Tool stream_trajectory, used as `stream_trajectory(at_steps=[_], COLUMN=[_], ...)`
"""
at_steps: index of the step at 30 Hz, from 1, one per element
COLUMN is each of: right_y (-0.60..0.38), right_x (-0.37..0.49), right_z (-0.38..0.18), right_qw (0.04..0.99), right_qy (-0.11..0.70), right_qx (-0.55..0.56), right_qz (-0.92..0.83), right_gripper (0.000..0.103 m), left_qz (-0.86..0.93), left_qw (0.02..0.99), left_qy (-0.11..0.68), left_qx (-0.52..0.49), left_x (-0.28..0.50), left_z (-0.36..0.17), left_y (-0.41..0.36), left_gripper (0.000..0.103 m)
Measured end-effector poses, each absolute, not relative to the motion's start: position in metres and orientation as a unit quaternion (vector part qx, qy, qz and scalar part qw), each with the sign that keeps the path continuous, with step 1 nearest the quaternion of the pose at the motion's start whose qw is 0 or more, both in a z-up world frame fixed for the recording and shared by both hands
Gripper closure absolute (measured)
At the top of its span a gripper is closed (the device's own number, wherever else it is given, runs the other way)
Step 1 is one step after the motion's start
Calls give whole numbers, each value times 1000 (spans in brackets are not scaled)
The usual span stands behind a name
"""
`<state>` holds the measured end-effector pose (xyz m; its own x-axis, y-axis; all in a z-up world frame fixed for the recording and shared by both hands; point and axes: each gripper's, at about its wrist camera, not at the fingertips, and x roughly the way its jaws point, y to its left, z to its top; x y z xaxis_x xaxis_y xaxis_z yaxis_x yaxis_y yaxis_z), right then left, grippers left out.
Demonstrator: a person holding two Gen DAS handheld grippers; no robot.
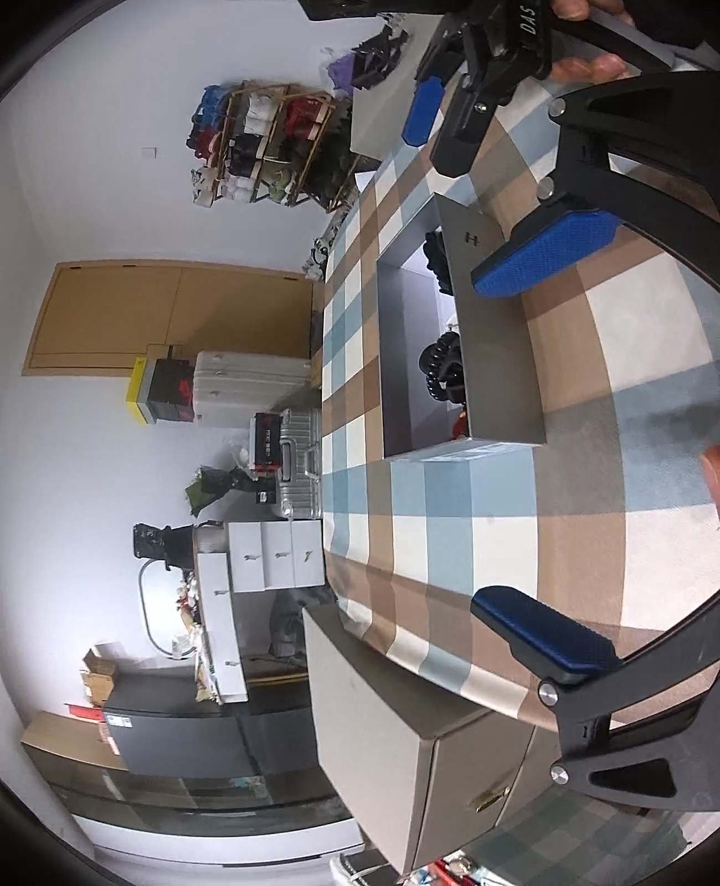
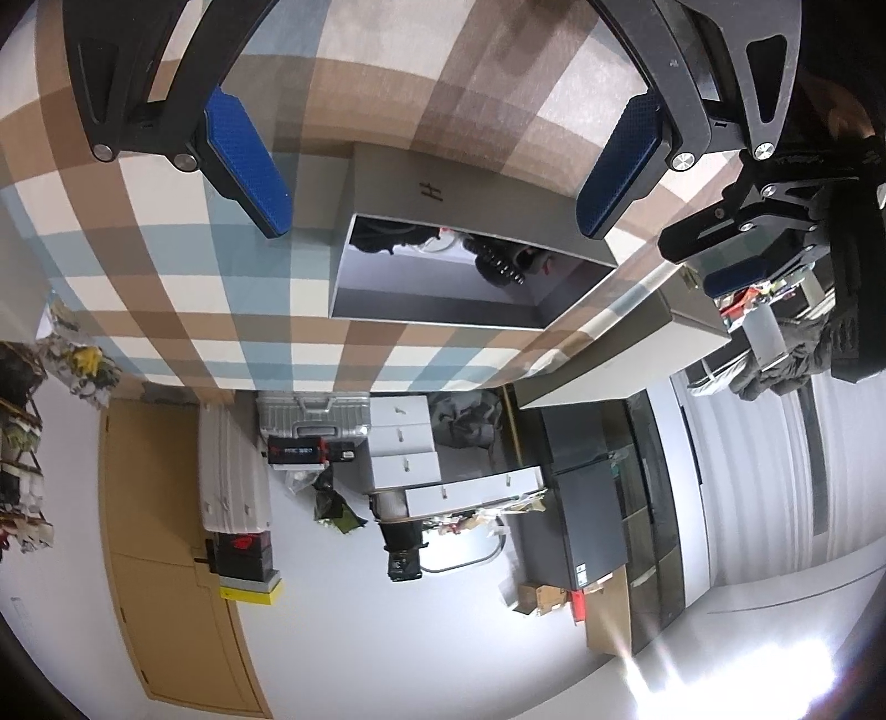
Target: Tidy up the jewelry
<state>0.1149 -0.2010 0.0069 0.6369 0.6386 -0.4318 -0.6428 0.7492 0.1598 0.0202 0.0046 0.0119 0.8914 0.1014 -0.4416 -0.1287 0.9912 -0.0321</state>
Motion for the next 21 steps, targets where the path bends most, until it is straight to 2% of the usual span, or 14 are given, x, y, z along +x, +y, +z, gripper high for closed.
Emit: stream_trajectory(at_steps=[21], right_y=[-201], right_x=[105], right_z=[5], right_qw=[909], right_qy=[213], right_qx=[-17], right_qz=[357], right_gripper=[0], left_qz=[55], left_qw=[973], left_qy=[221], left_qx=[-21], left_x=[17], left_z=[8], left_y=[7], left_gripper=[1])
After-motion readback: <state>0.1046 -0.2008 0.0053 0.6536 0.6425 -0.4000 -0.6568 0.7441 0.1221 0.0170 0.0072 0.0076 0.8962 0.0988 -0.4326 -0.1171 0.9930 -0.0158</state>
